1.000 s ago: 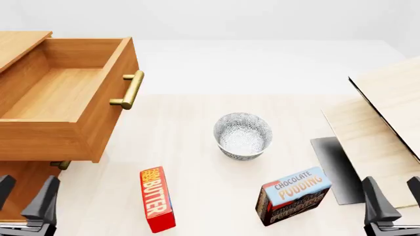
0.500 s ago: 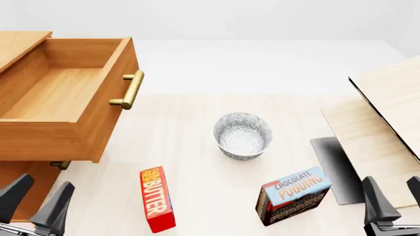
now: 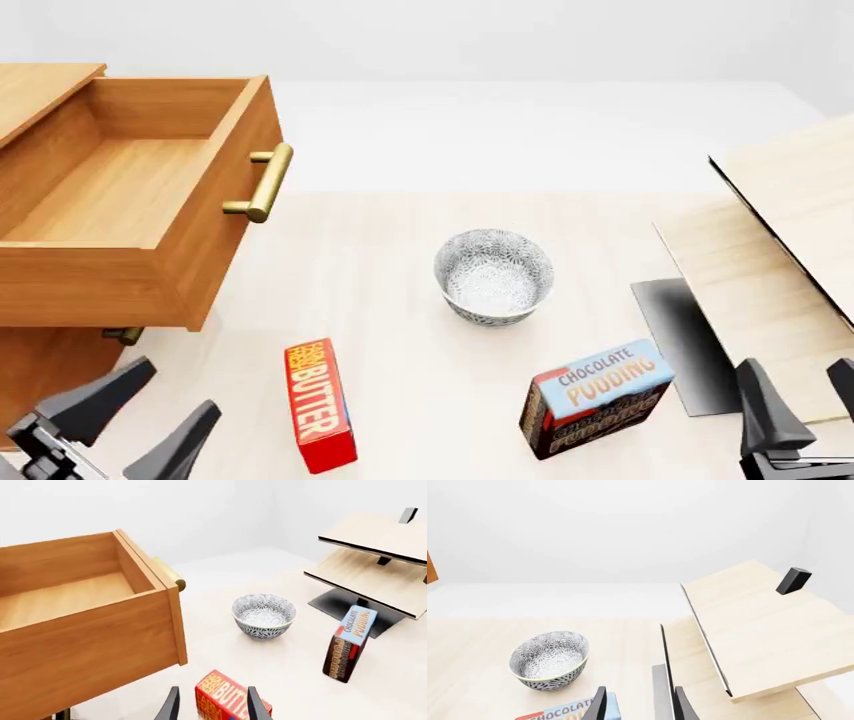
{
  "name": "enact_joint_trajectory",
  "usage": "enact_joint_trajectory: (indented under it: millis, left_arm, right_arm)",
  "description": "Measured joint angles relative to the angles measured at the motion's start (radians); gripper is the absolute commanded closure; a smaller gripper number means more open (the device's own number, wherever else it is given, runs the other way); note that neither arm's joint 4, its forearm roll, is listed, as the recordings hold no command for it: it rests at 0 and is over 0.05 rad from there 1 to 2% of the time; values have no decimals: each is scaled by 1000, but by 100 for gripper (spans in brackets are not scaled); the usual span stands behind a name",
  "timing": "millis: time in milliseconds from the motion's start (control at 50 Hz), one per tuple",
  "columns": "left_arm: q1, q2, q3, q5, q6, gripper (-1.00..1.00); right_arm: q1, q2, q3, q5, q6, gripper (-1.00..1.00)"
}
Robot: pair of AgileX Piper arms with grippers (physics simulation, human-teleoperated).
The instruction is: Close the top drawer of the cabinet.
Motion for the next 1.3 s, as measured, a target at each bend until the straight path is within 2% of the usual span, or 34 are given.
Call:
enact_joint_trajectory:
  millis: [380,580,1000,1300]
  left_arm:
    - [-188,406,-35,-350,56,-100]
    - [-268,594,-86,-485,82,-100]
    - [-386,872,-204,-635,120,-100]
    - [-415,993,-263,-692,132,-100]
  right_arm:
    - [0,0,-1,1,0,-100]
    - [0,0,-1,1,0,-100]
    - [0,0,-1,1,0,-100]
    - [0,0,-1,1,0,-100]
